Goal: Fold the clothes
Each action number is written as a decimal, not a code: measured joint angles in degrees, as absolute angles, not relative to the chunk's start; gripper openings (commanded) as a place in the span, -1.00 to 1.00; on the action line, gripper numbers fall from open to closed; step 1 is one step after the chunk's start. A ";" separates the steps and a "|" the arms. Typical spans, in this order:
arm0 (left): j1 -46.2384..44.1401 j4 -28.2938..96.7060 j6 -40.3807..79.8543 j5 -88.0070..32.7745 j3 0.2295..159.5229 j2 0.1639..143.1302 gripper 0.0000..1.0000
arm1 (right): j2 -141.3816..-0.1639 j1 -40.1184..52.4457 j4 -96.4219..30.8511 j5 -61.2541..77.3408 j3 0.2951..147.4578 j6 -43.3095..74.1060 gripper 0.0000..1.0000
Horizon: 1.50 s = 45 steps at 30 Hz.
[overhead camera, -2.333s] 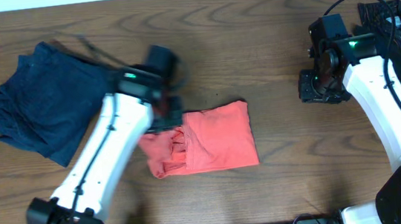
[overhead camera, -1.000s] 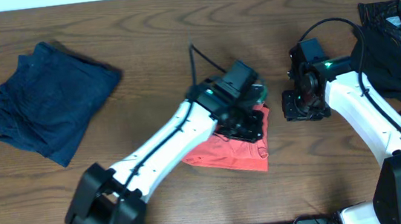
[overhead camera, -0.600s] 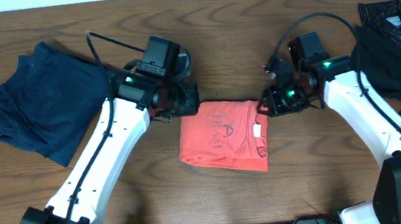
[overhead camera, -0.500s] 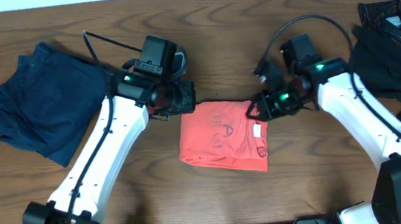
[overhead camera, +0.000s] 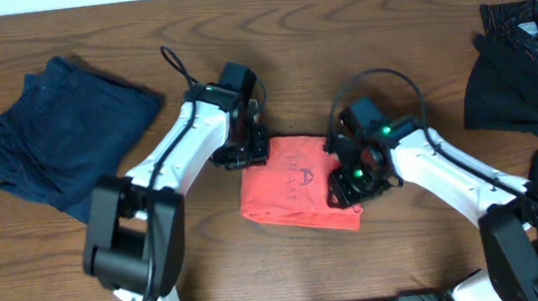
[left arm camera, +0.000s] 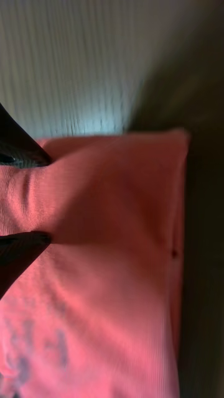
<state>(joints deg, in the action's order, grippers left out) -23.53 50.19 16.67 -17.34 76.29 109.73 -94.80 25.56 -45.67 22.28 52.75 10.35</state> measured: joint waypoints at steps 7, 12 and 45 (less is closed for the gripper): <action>-26.70 61.17 18.70 -19.51 75.99 113.30 -0.41 | -95.09 24.84 -48.21 11.97 49.43 20.86 -0.22; -31.77 69.41 25.36 -20.93 74.56 113.30 -0.39 | -94.72 21.08 -44.69 3.73 49.54 23.40 -0.25; -28.86 21.30 6.11 -36.03 74.56 116.44 0.72 | -76.90 13.89 -63.88 -7.55 70.94 15.88 0.35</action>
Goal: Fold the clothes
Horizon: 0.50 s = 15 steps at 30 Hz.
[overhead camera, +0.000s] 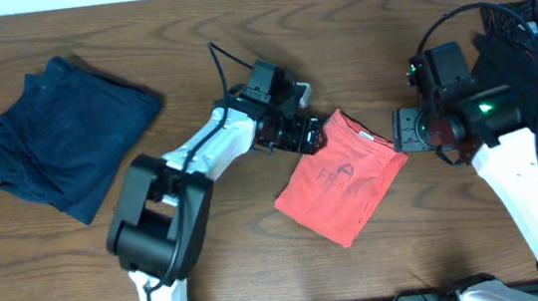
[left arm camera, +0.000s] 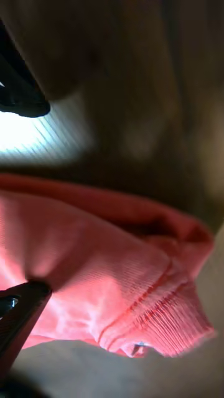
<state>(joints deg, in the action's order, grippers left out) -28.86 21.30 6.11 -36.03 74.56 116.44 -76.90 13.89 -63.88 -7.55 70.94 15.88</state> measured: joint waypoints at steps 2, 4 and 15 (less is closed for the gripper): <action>-29.26 20.03 6.15 -39.46 74.65 118.10 0.65 | -76.31 13.89 -64.29 -7.53 70.96 15.88 0.35; -30.00 19.86 6.31 -41.93 74.87 118.80 0.39 | -76.16 13.89 -64.69 -7.55 71.00 15.88 0.35; -33.39 20.56 6.90 -47.68 75.31 121.97 -0.88 | -76.16 13.89 -65.14 -7.55 71.00 15.90 0.35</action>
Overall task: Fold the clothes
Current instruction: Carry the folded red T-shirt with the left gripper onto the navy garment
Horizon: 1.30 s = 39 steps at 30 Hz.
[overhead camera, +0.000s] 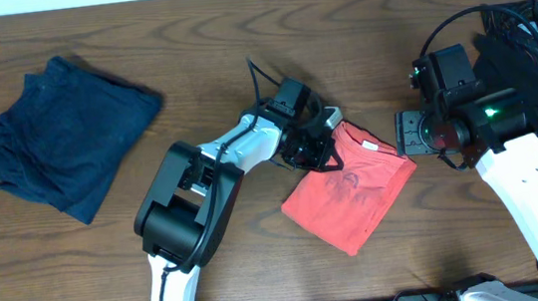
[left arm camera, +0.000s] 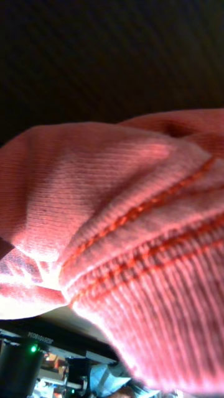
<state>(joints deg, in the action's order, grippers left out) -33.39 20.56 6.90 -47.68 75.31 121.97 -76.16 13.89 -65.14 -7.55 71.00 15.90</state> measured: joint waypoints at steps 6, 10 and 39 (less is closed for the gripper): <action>-26.24 23.59 7.66 -41.71 77.36 117.95 -0.88 | -76.16 13.89 -65.60 -7.55 71.00 15.88 0.34; -16.47 23.86 8.12 -33.43 78.02 108.75 -0.88 | -76.16 13.89 -66.19 -7.55 71.00 15.88 0.34; 26.74 24.08 11.94 -13.78 80.01 94.45 0.40 | -76.16 13.89 -66.06 -7.55 71.02 15.88 0.36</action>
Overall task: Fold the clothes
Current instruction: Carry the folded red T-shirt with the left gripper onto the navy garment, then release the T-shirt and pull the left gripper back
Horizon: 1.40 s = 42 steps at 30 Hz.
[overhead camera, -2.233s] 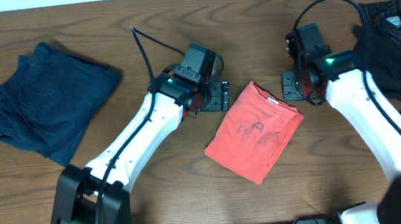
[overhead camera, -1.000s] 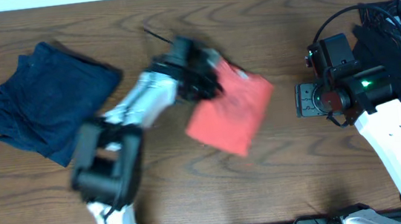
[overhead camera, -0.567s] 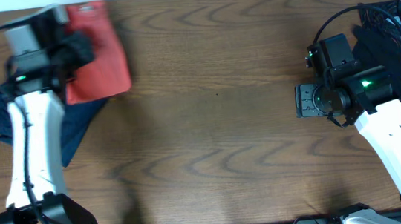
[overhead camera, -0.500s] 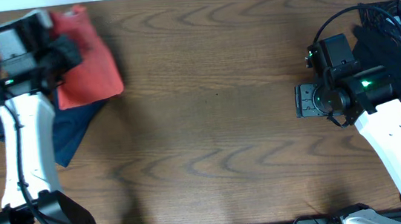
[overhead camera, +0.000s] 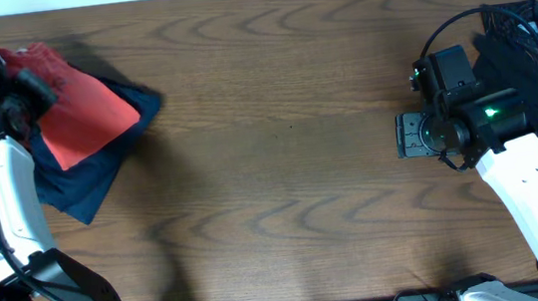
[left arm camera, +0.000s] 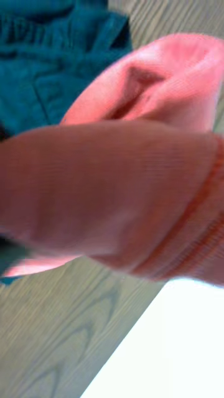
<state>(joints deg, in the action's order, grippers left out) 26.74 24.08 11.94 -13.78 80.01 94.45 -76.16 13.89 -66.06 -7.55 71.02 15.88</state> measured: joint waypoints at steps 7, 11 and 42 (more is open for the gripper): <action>28.82 23.81 12.19 -13.08 80.01 94.43 0.57 | -76.16 13.89 -65.69 -7.53 71.02 15.88 0.36; 29.17 23.81 12.19 -13.10 80.01 94.43 0.57 | -76.16 13.89 -65.67 -7.53 71.02 15.88 0.37; -6.37 65.23 7.70 -5.54 75.99 89.32 0.96 | -74.76 13.89 -50.50 -6.04 70.04 16.12 0.99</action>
